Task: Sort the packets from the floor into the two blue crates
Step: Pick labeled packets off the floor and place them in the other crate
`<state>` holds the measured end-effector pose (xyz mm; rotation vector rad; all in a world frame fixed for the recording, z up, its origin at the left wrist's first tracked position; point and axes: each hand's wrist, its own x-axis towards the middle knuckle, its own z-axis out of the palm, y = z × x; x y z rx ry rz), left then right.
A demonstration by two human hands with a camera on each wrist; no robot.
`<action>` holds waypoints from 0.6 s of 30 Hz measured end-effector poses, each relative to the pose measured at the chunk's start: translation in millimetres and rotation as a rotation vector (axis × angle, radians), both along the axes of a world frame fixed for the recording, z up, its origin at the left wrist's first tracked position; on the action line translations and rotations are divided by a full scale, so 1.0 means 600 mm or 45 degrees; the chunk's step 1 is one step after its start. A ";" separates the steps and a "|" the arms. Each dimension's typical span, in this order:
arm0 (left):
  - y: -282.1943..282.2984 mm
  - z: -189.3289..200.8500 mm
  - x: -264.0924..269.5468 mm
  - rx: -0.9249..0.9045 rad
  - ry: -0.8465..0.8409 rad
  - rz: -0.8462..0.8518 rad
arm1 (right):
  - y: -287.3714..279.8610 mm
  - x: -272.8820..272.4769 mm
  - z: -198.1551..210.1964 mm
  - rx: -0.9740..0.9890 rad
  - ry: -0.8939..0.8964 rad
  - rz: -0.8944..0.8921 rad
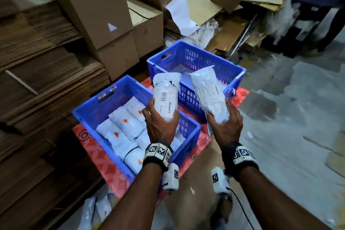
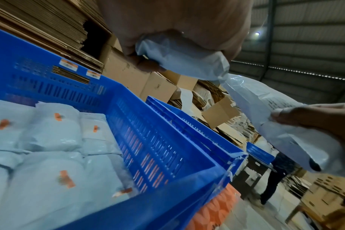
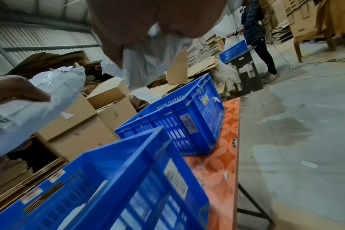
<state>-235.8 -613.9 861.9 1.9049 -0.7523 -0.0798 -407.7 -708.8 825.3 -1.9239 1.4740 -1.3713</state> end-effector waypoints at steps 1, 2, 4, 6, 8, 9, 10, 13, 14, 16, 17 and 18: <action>-0.024 -0.003 -0.005 0.002 0.014 0.034 | -0.028 -0.007 0.000 -0.001 0.006 0.021; -0.055 -0.007 -0.015 0.006 0.027 0.075 | -0.065 -0.018 0.001 -0.009 0.013 0.035; -0.098 -0.010 -0.033 0.022 0.045 0.140 | -0.124 -0.038 0.003 -0.015 0.026 0.034; -0.148 -0.008 -0.055 0.039 0.035 0.187 | -0.188 -0.064 0.007 0.002 0.020 0.036; -0.193 -0.004 -0.076 0.080 0.051 0.254 | -0.248 -0.087 0.010 0.014 0.028 0.068; -0.212 -0.001 -0.084 0.103 0.073 0.289 | -0.274 -0.096 0.013 0.017 0.035 0.083; -0.233 -0.001 -0.096 0.118 0.081 0.325 | -0.303 -0.108 0.015 0.025 0.038 0.097; -0.280 0.000 -0.115 0.161 0.040 0.389 | -0.364 -0.122 0.020 0.046 0.027 0.137; -0.294 0.002 -0.118 0.184 0.028 0.402 | -0.381 -0.122 0.022 0.041 0.019 0.152; -0.328 0.004 -0.116 0.218 0.016 0.428 | -0.417 -0.115 0.026 0.061 -0.004 0.186; -0.346 0.002 -0.111 0.233 0.007 0.447 | -0.435 -0.108 0.027 0.076 -0.012 0.204; -0.360 0.001 -0.105 0.249 0.003 0.461 | -0.448 -0.101 0.026 0.081 -0.014 0.215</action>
